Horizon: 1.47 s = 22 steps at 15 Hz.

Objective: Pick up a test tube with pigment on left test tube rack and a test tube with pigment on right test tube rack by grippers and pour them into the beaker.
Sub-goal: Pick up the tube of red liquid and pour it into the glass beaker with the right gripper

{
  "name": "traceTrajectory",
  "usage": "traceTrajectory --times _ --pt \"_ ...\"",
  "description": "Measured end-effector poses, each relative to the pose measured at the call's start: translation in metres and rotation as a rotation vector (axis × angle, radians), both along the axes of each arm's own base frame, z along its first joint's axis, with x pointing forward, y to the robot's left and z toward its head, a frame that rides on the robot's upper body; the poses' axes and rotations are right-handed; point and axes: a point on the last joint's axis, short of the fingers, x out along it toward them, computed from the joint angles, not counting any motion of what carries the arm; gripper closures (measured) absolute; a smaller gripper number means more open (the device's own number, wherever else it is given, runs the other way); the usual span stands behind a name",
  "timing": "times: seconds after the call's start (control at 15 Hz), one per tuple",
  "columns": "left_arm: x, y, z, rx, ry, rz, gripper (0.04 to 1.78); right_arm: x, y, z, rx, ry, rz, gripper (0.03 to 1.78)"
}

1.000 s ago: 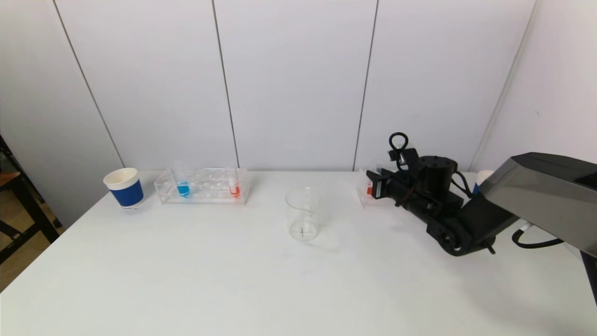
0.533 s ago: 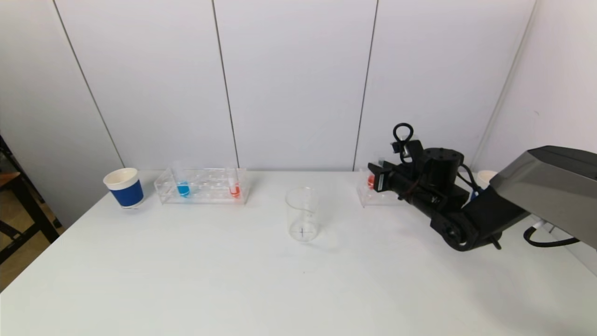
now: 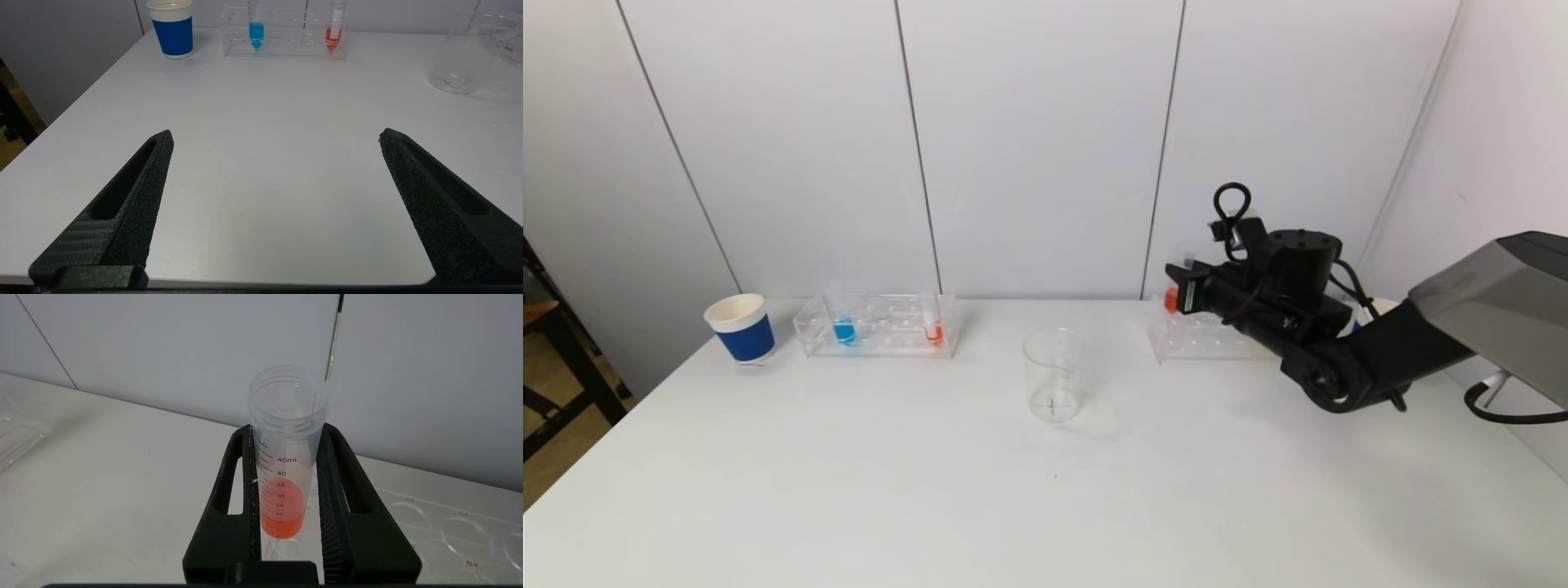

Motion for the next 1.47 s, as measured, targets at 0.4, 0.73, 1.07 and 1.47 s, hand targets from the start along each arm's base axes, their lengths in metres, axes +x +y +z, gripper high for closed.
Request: traceTrajectory --times 0.4,0.73,1.07,1.47 --pt "0.000 0.000 0.000 0.000 0.000 0.000 0.06 -0.004 -0.002 0.025 0.003 -0.017 -0.001 1.35" --pt "0.000 0.000 0.000 0.000 0.000 0.001 0.06 -0.015 -0.010 0.060 -0.003 -0.012 -0.003 1.35" --pt "0.000 0.000 0.000 0.000 0.000 0.000 0.06 -0.029 -0.015 0.090 -0.009 -0.014 -0.003 1.35" --pt "0.000 0.000 0.000 0.000 0.000 0.001 0.06 -0.046 -0.019 0.117 -0.017 -0.022 -0.001 1.35"
